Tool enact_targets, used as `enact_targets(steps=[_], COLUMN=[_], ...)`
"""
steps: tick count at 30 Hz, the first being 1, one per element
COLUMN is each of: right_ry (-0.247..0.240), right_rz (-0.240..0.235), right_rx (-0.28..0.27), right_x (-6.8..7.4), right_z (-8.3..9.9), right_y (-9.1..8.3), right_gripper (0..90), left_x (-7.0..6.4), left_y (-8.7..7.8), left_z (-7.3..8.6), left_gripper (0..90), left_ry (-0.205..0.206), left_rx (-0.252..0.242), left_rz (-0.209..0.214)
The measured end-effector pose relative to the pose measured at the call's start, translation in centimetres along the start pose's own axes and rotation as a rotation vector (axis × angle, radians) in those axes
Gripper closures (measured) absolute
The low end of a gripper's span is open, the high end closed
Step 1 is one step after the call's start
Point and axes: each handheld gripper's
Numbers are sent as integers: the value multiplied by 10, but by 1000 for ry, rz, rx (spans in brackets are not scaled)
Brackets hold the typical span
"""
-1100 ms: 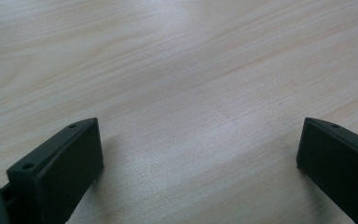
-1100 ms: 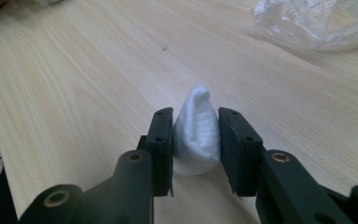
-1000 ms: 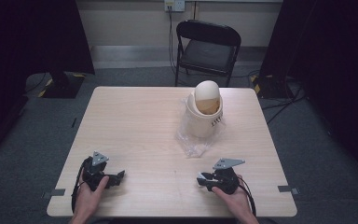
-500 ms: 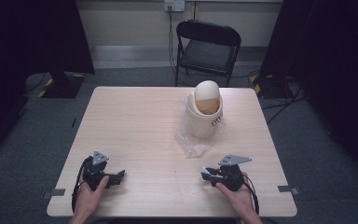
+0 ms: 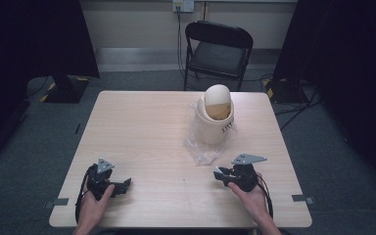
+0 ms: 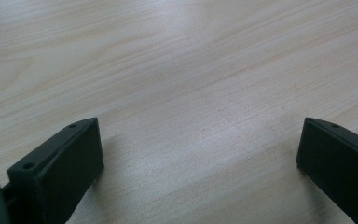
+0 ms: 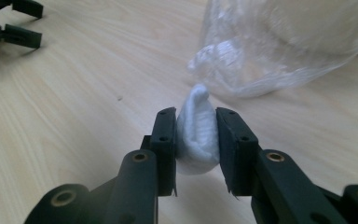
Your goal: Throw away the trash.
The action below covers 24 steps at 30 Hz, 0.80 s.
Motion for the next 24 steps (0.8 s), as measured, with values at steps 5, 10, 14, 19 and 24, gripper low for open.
enact_targets(steps=[5,10,14,19,24], right_ry=[29,32,18,10,16], right_rz=[36,51,58,71,82], right_rx=[-22,-38,-46,-57,-70], right_x=[-13,-20,-24,-30,-38], right_z=[-9,-20,-31,-46,-59], right_y=[-12,-15,-15,-19,-19], right_gripper=[703,704,703,704,704], left_x=[0,0,0,0,0], left_y=[0,0,0,0,-1], left_z=[0,0,0,0,0], left_gripper=[1,0,0,0,0], left_ry=[3,3,6,9,11], left_rx=[3,4,6,6,7], left_rz=[0,1,2,2,0])
Point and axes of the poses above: each handheld gripper's, and its own axes: y roughly forward along the jaws, z roughly out of its underside, x roughly to its left, and after that the axes turned 5 degrees about -y, right-handed
